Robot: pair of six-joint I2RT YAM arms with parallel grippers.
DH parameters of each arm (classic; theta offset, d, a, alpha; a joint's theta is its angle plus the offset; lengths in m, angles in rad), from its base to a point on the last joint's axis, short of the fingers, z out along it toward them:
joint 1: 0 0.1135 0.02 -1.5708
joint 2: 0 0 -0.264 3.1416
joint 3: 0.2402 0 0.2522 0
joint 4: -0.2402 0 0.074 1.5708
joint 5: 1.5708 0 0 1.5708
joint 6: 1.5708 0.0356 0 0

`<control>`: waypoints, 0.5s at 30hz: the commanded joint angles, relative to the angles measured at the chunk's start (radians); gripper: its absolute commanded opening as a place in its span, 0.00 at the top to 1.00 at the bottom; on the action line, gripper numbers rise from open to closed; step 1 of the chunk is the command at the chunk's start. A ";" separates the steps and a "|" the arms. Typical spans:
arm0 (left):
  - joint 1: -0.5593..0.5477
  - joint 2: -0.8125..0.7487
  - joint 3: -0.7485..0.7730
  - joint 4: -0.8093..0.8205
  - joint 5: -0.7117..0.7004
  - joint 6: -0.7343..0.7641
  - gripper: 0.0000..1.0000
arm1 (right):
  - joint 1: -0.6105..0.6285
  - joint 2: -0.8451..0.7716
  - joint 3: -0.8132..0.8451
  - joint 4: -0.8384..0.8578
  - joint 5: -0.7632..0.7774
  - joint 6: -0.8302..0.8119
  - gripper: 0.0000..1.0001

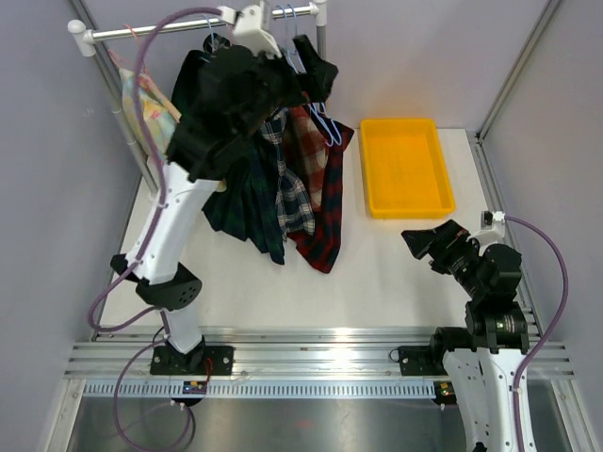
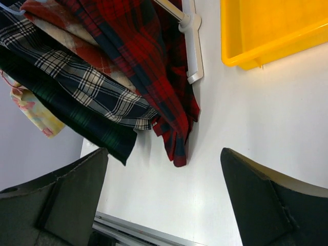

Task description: Remove the skirt from the hanger

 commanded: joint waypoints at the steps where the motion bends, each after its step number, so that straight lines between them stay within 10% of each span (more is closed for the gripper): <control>1: -0.023 -0.009 -0.131 0.174 -0.082 0.028 0.01 | 0.005 -0.025 0.013 -0.022 0.016 -0.014 0.01; 15: -0.044 0.155 -0.144 0.267 -0.207 -0.024 0.01 | 0.018 -0.048 0.087 -0.164 0.071 -0.081 0.00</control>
